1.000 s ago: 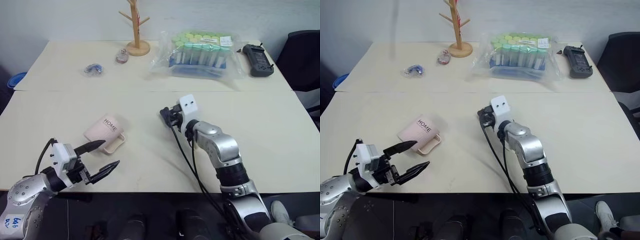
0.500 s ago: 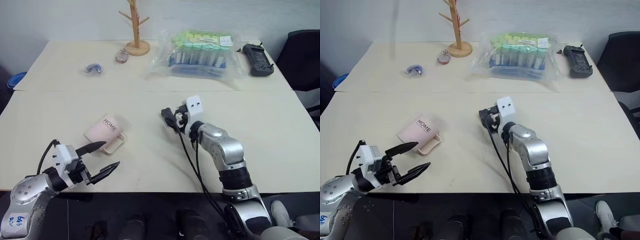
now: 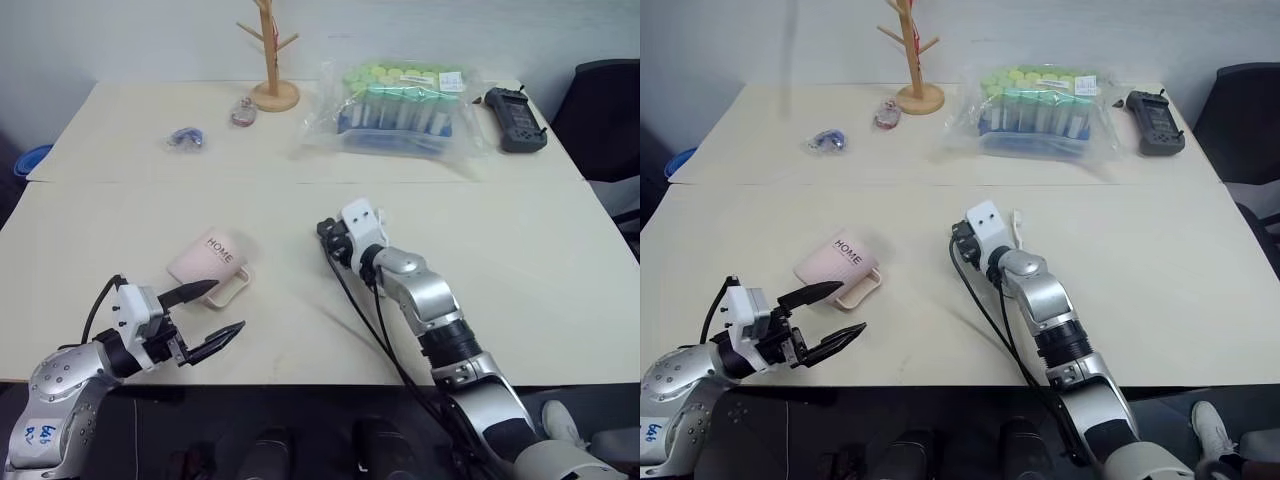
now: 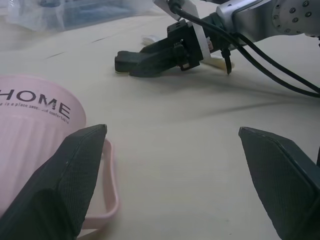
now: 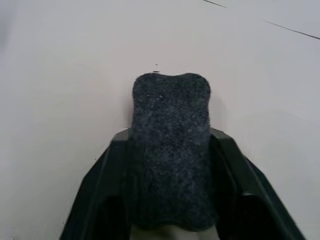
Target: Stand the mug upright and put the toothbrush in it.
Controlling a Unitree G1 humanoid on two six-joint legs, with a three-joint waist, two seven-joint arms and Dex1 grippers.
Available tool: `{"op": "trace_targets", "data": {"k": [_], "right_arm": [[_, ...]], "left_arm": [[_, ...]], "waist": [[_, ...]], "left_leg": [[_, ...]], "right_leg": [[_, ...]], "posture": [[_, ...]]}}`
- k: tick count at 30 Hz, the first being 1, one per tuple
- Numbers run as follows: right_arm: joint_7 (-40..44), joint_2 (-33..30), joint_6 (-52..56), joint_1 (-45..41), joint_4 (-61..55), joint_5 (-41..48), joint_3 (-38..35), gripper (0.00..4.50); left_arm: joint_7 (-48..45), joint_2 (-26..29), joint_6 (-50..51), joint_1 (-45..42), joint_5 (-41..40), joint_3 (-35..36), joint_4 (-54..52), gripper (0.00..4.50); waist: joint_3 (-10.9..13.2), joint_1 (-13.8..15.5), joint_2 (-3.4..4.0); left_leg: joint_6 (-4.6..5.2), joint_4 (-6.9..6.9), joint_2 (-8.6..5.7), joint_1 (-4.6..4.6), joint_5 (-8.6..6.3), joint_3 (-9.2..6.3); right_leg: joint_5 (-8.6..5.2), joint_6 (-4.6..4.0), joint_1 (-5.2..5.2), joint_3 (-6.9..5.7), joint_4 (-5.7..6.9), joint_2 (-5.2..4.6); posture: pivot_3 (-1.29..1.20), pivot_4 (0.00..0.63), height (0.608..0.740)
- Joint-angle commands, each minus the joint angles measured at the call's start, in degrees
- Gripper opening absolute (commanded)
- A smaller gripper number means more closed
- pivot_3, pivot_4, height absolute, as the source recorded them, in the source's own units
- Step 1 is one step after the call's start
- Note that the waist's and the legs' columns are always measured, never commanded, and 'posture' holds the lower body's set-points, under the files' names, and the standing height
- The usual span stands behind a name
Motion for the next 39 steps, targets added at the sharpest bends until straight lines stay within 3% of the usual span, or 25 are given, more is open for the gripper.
{"op": "trace_targets", "data": {"k": [1, 7, 14, 17, 19, 20, 23, 31, 34, 39], "right_arm": [[5.97, -4.34, -0.42, 2.04, -14.69, 9.97, -10.02, 1.54], [11.48, -23.0, -2.54, 9.71, -13.72, 10.26, -21.05, 1.54], [17.62, -36.26, -21.85, 18.71, 10.05, 4.49, -26.19, 1.54], [21.33, -37.09, -26.17, 19.31, 15.53, 6.46, -27.49, 2.42], [24.23, -37.38, -29.34, 20.02, 14.96, 7.78, -28.44, 3.26], [25.65, -37.7, -31.48, 20.65, 14.24, 7.97, -28.64, 3.39], [34.76, -37.01, -41.07, 23.78, 9.93, 13.52, -31.39, 4.35], [50.29, -36.7, -37.96, 34.69, -7.94, 23.33, -27.36, 4.43], [51.72, -35.22, -37.99, 36.29, -10.42, 24.46, -25.87, 4.43], [53.62, -32.31, -47.22, 40.66, -11.89, 19.81, -22.69, 4.43]], "left_arm": [[0.59, -0.72, 0.38, -0.45, -1.31, -0.28, -2.71, 4.5], [1.15, -0.41, 0.85, -0.44, -1.08, 0.53, -2.8, 4.5], [-0.33, 1.68, 0.91, 0.67, -1.41, 3.2, -2.07, 4.5], [-0.58, 2.66, 0.91, 0.88, -1.7, 5.28, -0.81, 4.5], [-0.88, 3.2, 0.92, 1.36, -1.68, 7.17, 0.05, 4.5], [-1.09, 3.52, 0.82, 1.73, -1.52, 8.22, 0.57, 4.5], [-1.58, 4.74, -1.14, 3.2, -0.16, 12.77, 4.23, 4.5], [0.59, 10.41, -4.71, 8.55, 7.9, 22.14, 16.42, 4.5], [0.78, 11.64, 0.93, 11.32, 7.09, 22.51, 14.41, 4.5], [0.48, 12.71, 12.44, 16.79, 3.87, 21.1, 2.89, 4.5]], "waist": [[0.02, 0.27, 0.02], [0.02, 1.45, 0.0], [0.03, 1.23, 0.02], [0.04, 0.83, 0.0], [0.04, 0.44, 0.0], [0.04, 0.27, 0.0], [0.05, 0.17, 0.0], [0.1, 0.28, -0.07], [0.1, 0.33, -0.07], [0.11, 1.1, -0.12]], "left_leg": [[0.01, 0.01, 0.0, -0.04, -0.01, -0.03], [0.18, 0.16, -0.06, 0.04, -0.1, -0.02], [0.2, 0.12, -0.01, 0.13, -0.11, 0.37], [0.27, 0.13, 0.04, 0.25, -0.15, 0.61], [0.31, 0.14, 0.07, 0.36, -0.17, 0.8], [0.32, 0.14, 0.08, 0.38, -0.18, 0.82], [0.37, 0.11, 0.12, 0.39, -0.22, 0.82], [0.41, 0.1, 0.18, 0.49, -0.32, 0.72], [0.46, 0.1, 0.16, 0.5, -0.35, 0.75], [0.44, 0.1, 0.2, 0.49, -0.46, 0.74]], "right_leg": [[0.01, 0.01, 0.0, -0.02, -0.03, -0.01], [0.06, 0.11, 0.27, -0.06, -0.3, -0.03], [0.07, 0.11, 0.19, 0.14, -0.14, 0.03], [0.08, 0.14, 0.2, 0.15, -0.1, 0.08], [0.1, 0.16, 0.23, 0.13, -0.06, 0.1], [0.1, 0.17, 0.25, 0.14, -0.07, 0.1], [0.09, 0.17, 0.25, 0.16, -0.1, 0.12], [0.13, 0.23, 0.45, 0.52, -0.41, 0.11], [0.16, 0.27, 0.48, 0.62, -0.48, 0.07], [0.16, 0.27, 0.5, 0.63, -0.6, 0.08]], "posture": [[0.0, 0.15, 0.74], [0.0, 0.15, 0.74], [0.0, 0.15, 0.74], [0.0, 0.15, 0.74], [0.0, 0.15, 0.74], [0.0, 0.15, 0.74], [0.0, 0.15, 0.74], [0.0, 0.15, 0.74], [0.0, 0.15, 0.74], [0.0, 0.15, 0.74]]}}
